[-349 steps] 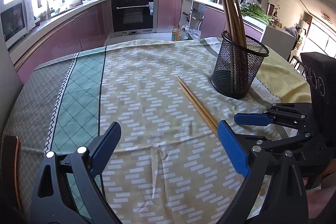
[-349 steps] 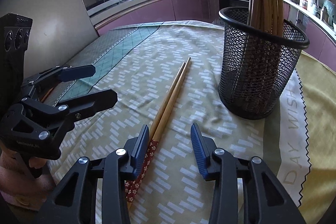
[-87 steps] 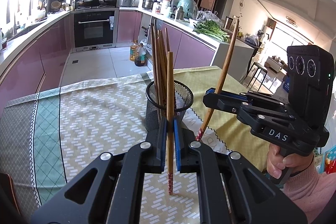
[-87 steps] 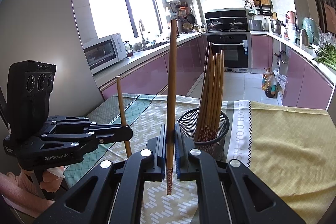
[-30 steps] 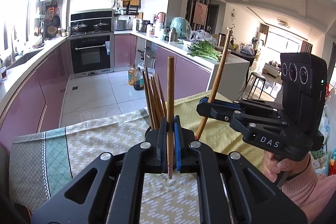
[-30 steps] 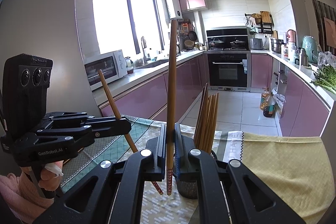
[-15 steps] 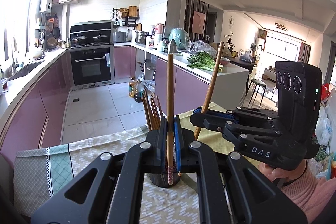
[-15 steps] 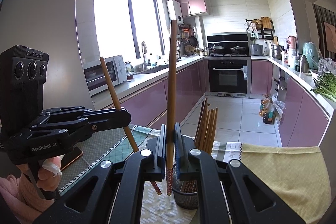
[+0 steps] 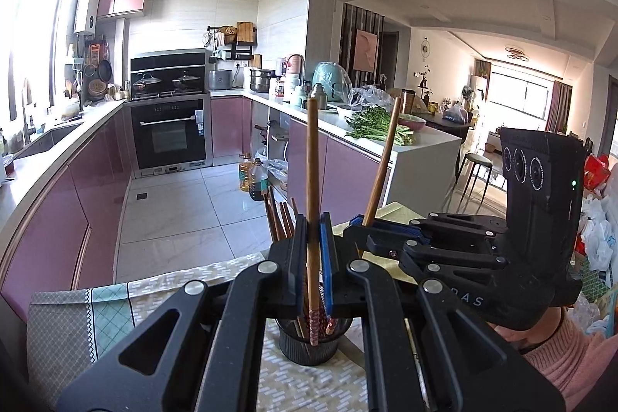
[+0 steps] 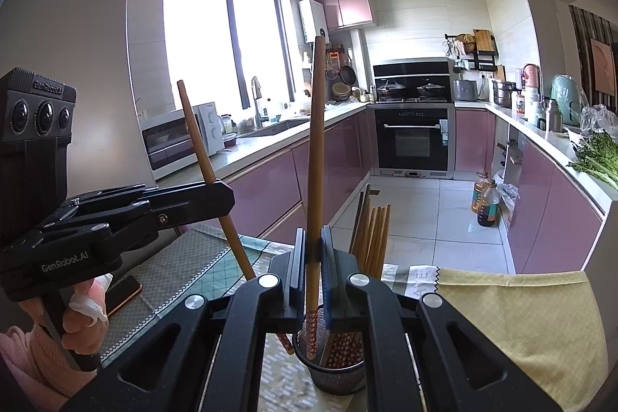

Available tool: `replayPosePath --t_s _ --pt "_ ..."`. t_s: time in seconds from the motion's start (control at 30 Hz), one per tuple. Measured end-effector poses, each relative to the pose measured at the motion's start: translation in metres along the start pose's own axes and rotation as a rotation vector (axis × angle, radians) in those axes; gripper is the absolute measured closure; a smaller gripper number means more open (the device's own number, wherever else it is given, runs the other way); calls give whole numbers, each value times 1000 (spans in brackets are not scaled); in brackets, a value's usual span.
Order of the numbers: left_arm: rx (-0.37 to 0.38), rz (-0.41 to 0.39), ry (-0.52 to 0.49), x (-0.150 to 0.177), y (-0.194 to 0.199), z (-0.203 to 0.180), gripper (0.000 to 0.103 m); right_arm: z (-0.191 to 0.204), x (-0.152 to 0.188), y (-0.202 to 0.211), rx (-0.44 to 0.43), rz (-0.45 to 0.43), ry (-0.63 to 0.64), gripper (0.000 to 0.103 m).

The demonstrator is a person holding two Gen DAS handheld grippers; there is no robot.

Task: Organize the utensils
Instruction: 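Lower the left gripper's chopstick into the cup while the right gripper lowers its own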

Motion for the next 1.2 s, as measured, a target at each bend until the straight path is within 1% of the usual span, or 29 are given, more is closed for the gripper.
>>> replayPosePath --t_s 0.4,0.8,0.97,1.2 --pt "12 2 1 -4 -11 2 96 1 4 -8 17 15 -10 97" --pt "17 26 4 -1 -19 0 96 -5 2 -16 24 30 -21 97" --pt "14 40 4 -1 -22 6 96 -7 2 -19 26 36 -23 97" --pt "11 68 12 7 -29 11 96 -11 7 -26 34 53 -24 97"
Point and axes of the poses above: each gripper's, at about its wrist camera, not at the fingertips, and y roughly against the way its jaws point, z to its left, x to its underside, the point moved 10 cm from there along -y, roughly the way its jaws point, and after that the axes turned 7 degrees about -y, right-handed, at the moved point
